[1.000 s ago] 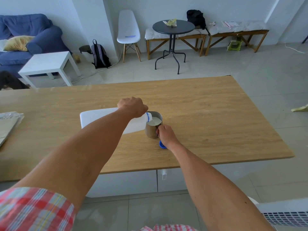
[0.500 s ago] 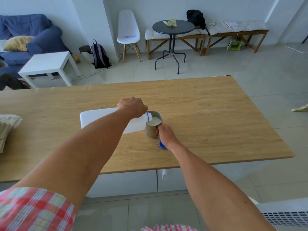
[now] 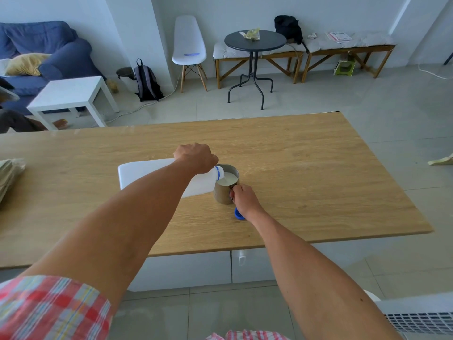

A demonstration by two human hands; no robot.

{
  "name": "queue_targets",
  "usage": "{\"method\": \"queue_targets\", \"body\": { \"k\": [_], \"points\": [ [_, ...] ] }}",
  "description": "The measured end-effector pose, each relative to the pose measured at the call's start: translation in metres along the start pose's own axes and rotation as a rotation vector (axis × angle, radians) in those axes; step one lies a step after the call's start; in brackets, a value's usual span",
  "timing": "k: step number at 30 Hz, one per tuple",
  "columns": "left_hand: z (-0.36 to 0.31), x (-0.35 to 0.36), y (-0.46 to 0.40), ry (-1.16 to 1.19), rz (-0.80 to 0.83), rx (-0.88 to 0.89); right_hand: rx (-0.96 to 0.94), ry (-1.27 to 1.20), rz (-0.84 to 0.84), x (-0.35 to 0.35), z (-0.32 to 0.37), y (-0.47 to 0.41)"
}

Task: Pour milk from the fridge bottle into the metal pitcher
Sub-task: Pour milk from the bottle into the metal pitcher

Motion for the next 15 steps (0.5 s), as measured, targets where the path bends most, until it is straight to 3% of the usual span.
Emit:
{"method": "queue_targets", "body": {
  "k": [15],
  "points": [
    [-0.0013, 0.0000, -0.0011, -0.020, -0.007, -0.001, 0.006, 0.009, 0.004, 0.0002, 0.0000, 0.0001]
  ]
}}
Point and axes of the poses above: each hand's wrist, its own y-axis away from the middle knuckle, its own x-axis out of the palm, z = x × y, the point moved 4 cm from there along -y, towards the middle knuckle, and after that the axes turned 15 degrees about -y, right-handed, at the moved point
